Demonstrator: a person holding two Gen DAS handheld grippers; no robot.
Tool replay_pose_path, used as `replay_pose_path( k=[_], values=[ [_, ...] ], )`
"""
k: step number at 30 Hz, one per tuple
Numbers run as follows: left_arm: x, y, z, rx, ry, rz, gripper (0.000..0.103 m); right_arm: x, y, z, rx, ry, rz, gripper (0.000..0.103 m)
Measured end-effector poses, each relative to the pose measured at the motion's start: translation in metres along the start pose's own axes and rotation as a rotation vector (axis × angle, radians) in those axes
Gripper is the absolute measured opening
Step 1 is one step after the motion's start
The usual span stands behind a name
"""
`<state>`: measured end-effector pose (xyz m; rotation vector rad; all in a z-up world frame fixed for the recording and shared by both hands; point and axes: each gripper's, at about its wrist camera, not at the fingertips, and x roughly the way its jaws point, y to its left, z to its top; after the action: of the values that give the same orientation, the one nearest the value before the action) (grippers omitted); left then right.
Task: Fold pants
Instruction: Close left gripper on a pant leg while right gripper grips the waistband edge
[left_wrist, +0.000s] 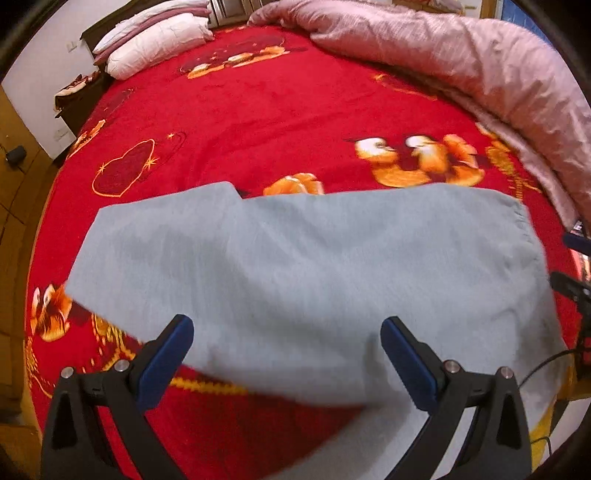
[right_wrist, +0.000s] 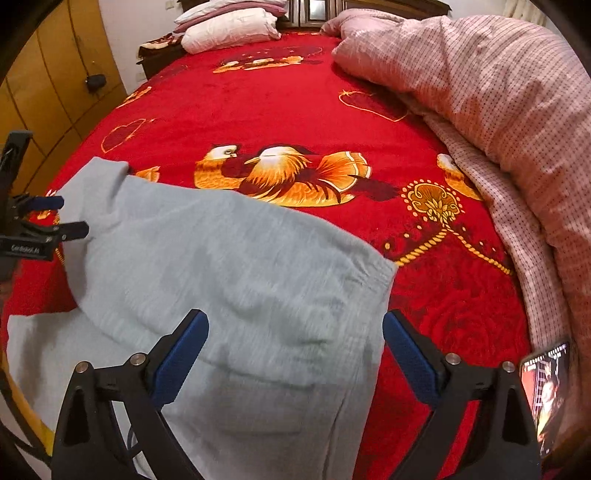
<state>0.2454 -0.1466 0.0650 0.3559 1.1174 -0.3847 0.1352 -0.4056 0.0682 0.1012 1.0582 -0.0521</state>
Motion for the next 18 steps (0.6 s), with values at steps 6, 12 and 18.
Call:
replay_pose_path(
  k=[6, 12, 18],
  values=[
    [0.029, 0.018, 0.034, 0.004, 0.028, 0.014, 0.103, 0.022, -0.009, 0.019, -0.009, 0.032, -0.021, 0.097],
    [0.044, 0.033, 0.063, -0.009, 0.027, 0.030, 0.103, 0.044, -0.015, 0.039, -0.017, 0.056, -0.033, 0.095],
    [0.067, 0.048, 0.082, -0.105, 0.042, 0.016, 0.090, 0.065, -0.019, 0.057, -0.014, 0.082, -0.033, 0.090]
  ],
)
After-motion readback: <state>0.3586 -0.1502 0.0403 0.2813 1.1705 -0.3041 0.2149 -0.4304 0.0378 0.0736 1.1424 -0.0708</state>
